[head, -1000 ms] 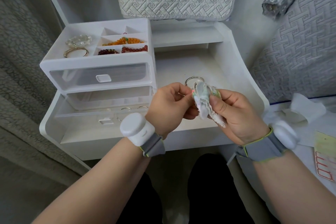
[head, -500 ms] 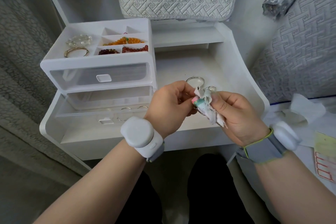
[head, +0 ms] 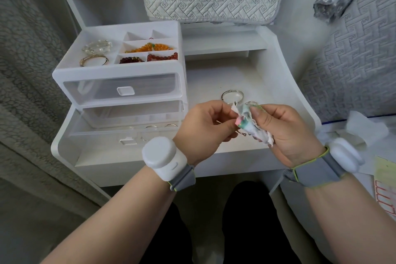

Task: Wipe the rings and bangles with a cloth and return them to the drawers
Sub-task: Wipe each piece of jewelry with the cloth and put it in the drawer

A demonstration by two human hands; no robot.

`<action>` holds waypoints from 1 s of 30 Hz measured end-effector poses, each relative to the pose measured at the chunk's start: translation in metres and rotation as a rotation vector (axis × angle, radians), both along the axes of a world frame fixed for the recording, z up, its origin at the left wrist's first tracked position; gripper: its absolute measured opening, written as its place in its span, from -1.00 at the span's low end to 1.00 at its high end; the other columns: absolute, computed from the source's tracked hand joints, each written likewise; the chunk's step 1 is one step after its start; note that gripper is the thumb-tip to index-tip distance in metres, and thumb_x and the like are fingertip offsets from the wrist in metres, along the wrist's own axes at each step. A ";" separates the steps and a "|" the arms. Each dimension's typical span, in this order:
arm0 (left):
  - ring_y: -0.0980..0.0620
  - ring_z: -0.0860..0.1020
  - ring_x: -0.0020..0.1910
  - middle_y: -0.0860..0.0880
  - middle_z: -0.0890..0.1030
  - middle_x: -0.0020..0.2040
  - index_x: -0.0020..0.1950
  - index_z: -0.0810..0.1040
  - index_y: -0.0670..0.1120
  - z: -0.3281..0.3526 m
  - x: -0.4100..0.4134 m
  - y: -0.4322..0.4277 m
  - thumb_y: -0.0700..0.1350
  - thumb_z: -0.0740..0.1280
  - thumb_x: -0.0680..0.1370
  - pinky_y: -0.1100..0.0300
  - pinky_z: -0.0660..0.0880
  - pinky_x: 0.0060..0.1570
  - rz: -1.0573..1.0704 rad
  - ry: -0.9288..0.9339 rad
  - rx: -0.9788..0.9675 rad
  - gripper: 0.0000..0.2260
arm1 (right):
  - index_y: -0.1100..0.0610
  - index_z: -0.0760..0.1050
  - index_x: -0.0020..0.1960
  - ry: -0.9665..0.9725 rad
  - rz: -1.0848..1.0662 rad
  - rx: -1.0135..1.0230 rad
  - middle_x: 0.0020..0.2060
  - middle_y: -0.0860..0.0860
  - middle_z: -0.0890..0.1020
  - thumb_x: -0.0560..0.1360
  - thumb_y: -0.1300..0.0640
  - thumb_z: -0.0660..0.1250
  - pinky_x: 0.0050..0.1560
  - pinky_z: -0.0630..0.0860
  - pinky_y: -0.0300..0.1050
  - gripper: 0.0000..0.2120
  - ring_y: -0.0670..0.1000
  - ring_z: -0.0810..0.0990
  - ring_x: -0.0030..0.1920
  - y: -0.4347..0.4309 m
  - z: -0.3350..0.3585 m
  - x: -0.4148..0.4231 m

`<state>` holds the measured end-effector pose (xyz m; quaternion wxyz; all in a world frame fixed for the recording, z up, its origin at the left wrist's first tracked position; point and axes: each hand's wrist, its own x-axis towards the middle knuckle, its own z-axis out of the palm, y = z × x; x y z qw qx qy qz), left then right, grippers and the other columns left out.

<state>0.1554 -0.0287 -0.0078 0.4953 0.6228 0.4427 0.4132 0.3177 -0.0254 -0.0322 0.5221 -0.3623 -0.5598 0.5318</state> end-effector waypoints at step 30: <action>0.05 0.59 -0.41 -0.03 0.62 -0.37 -0.23 0.49 -0.15 0.005 0.001 -0.003 -0.27 0.27 0.54 0.21 0.57 -0.35 0.127 -0.318 0.056 -0.85 | 0.23 0.61 -0.05 0.130 -0.140 0.030 -0.18 0.22 0.58 0.36 -0.25 0.38 -0.08 0.46 -0.08 -0.48 0.12 0.51 -0.13 0.004 -0.020 -0.008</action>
